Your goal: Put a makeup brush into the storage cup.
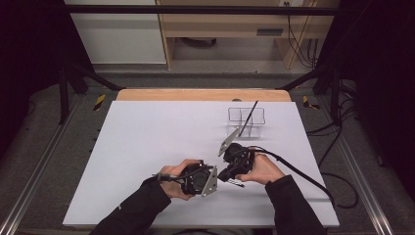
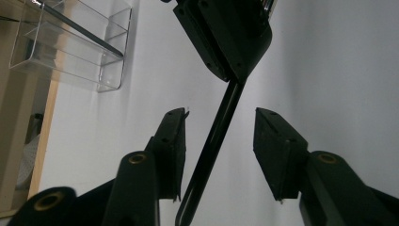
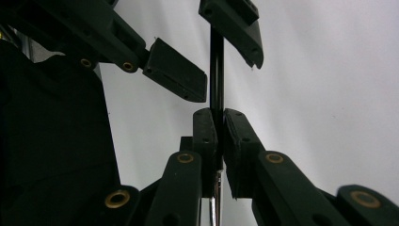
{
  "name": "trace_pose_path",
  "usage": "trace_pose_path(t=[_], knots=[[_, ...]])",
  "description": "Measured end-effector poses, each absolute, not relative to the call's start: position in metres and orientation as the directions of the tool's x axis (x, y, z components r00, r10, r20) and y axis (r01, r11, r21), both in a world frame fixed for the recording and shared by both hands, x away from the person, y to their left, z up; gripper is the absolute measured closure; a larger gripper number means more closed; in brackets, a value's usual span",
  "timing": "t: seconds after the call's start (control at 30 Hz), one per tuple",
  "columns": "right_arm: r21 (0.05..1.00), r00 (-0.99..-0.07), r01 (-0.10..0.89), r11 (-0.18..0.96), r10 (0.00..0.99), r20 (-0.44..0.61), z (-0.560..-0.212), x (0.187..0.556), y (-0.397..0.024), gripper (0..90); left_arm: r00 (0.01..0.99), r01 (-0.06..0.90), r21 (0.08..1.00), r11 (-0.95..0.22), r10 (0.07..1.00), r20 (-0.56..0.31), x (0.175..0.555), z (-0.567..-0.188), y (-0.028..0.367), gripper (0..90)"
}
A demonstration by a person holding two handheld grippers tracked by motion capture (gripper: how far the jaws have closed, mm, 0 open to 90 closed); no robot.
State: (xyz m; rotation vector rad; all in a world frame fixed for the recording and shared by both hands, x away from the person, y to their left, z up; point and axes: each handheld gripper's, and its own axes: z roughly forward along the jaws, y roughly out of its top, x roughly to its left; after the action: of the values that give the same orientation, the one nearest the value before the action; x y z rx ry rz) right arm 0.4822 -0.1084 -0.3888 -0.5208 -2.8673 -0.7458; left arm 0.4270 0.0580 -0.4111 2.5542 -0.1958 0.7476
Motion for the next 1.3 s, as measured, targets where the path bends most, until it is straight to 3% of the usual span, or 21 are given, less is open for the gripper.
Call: trace_pose_path(t=[0.53,1.3], knots=[[0.426,-0.932,0.357,0.831,0.286,0.222,-0.3921,0.4807,-0.1057,84.1,0.82,-0.305,0.317,-0.898,-0.079,0.567,0.4261,-0.4148,0.0552,76.2],[0.443,-0.943,0.331,0.833,0.271,0.195,-0.3921,0.4805,-0.107,80.7,0.833,-0.325,0.271,-0.906,-0.139,0.536,0.4232,-0.4185,0.0522,83.3]])
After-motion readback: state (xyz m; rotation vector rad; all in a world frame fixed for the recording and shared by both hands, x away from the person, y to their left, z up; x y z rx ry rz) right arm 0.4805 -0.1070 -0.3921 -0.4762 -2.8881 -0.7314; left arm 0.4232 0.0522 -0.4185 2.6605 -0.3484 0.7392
